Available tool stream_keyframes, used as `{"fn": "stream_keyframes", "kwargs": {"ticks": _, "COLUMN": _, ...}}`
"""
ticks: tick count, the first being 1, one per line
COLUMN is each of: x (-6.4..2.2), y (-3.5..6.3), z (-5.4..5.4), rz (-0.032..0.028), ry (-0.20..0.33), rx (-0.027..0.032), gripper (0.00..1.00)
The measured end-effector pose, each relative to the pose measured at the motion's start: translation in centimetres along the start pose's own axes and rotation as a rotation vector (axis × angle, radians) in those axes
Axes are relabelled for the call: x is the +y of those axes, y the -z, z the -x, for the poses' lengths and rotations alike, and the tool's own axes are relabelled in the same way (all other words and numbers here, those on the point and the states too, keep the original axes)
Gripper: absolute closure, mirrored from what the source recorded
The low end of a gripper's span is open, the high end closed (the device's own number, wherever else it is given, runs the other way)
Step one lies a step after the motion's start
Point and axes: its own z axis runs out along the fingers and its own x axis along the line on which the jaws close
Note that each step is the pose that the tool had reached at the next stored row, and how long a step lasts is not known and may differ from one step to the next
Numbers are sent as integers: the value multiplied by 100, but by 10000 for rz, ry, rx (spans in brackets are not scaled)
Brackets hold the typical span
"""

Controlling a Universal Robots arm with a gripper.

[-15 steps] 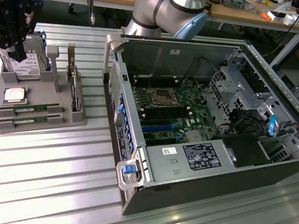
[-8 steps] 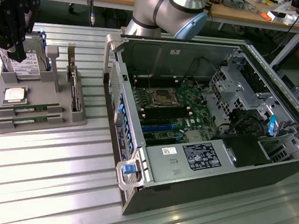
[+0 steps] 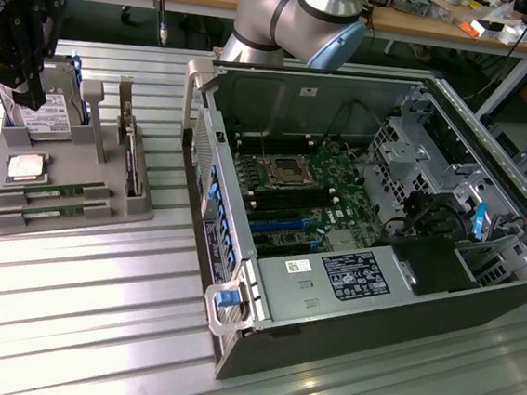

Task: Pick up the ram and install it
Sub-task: 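Pick up the ram and move it above insertion slot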

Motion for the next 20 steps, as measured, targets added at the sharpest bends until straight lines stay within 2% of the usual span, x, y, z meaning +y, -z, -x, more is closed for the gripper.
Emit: {"fn": "stream_keyframes", "kwargs": {"ticks": 20, "x": 0, "y": -3, "z": 0, "rz": 49, "ry": 1973, "rx": 90, "gripper": 90}}
